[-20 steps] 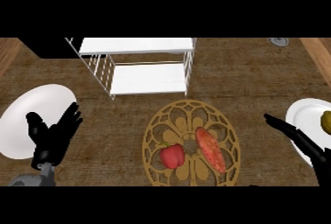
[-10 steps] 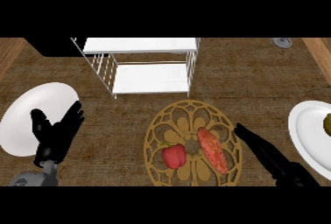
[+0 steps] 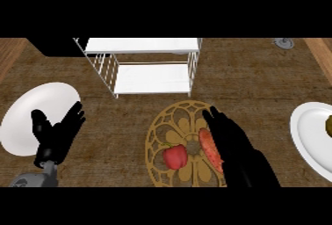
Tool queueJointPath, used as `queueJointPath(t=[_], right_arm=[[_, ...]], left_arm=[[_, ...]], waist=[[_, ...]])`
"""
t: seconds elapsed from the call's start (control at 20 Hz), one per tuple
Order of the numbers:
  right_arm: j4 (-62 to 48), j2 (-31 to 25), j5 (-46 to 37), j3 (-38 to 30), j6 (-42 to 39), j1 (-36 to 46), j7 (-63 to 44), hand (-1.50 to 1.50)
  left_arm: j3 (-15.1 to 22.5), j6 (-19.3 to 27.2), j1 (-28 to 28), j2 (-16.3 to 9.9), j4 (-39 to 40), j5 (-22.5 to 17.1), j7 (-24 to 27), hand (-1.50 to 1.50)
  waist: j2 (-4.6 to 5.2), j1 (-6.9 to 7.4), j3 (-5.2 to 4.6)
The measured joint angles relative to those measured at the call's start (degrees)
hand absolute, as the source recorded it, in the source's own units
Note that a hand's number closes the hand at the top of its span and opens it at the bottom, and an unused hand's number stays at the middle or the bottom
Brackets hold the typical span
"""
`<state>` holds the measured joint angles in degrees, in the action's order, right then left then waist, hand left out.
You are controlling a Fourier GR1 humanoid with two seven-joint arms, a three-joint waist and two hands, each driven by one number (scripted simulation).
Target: Pick the bell pepper from the placemat and place it in the tiered shelf
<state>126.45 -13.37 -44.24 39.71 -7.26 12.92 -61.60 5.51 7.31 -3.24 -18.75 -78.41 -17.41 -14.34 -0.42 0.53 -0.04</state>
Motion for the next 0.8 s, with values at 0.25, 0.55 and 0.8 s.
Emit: queueJointPath(t=[0.25,0.55,0.8], right_arm=[[-8.1,8.0,-6.3,4.2,-1.3,3.5,-3.1,-1.50],[-15.2,11.4,-9.6,7.0,-2.4,4.4,-4.4,-1.50],[-18.5,12.0,-12.0,8.7,-1.7,4.2,-5.7,-1.50]], left_arm=[[-0.4,-0.6,0.0,0.1,0.3,0.1,0.3,0.00],[-0.8,-0.4,0.5,0.6,0.2,0.8,1.2,0.00],[-1.2,-0.6,0.3,0.7,0.5,1.1,0.6,0.00]], waist=[[0.06,-0.09,0.10],[0.08,-0.18,0.21],[0.09,-0.33,0.28]])
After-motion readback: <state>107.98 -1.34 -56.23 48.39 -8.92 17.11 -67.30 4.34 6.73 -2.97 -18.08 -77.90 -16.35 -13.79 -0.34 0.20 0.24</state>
